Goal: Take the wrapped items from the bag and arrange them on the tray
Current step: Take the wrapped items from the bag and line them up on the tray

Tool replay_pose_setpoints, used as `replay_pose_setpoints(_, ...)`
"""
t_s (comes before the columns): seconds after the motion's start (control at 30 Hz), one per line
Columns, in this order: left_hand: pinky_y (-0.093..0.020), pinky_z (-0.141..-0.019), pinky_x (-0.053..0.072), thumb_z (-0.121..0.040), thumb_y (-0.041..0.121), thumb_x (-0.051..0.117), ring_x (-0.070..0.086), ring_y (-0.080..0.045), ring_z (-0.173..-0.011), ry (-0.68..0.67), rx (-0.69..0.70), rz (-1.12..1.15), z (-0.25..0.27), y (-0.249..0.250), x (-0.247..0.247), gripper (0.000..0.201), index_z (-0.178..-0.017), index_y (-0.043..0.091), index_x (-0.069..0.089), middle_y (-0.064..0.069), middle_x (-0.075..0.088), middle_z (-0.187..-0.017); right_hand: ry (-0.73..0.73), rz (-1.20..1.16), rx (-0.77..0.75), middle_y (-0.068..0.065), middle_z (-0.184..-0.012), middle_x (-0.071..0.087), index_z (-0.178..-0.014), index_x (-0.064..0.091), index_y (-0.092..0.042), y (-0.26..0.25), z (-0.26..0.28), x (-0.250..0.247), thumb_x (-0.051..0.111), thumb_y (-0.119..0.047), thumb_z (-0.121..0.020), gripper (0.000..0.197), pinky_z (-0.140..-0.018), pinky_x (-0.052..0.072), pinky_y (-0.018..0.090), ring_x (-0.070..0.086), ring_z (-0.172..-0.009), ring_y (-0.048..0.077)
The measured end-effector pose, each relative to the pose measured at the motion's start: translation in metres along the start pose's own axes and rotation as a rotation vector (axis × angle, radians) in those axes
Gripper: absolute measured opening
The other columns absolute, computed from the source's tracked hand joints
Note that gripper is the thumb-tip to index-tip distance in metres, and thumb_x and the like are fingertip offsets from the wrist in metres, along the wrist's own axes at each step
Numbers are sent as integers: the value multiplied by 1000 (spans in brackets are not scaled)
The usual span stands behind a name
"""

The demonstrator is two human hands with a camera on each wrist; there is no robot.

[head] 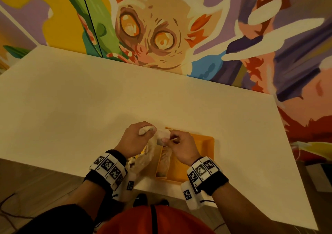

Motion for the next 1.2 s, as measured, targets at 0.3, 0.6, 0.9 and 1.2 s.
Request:
replay_pose_setpoints(0.3,-27,-49,40,-86,55,63,44,-15,-57,-77,-487,470,13,-11,19,44,-98,13,69,-10,50,-78,141,-28,148,-8,-66,63,-66,55,-26,28,6,-38,70,-24,-88,27,-59,46,27,57,-60,9)
replay_pose_setpoints(0.6,-25,-60,40,-93,23,58,57,-17,-68,-97,-372,-53,17,-8,38,14,-92,12,66,2,59,-73,5,237,367,19,-84,68,-81,63,-16,62,7,-47,63,-14,-91,10,-60,53,41,57,-63,24)
replay_pose_setpoints(0.9,-27,-89,45,-92,33,61,57,-21,-113,-189,-298,-410,22,-12,53,24,-112,20,65,-4,60,-125,-154,329,569,10,-85,74,-90,72,-7,64,-7,-19,74,-9,-76,14,-69,61,32,71,-77,22)
replay_pose_setpoints(1.2,-25,-84,41,-93,32,59,58,-22,-112,-185,-294,-439,21,-6,54,23,-110,18,67,-6,64,-121,-72,282,612,9,-90,72,-95,68,-13,76,-24,0,82,-30,-67,35,-69,61,38,71,-78,24)
Point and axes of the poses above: each hand's wrist, its own z-axis away from the middle knuckle, its own x-axis out of the palm, y = z × x, the point moved 3 cm from there along -z, towards the middle knuckle
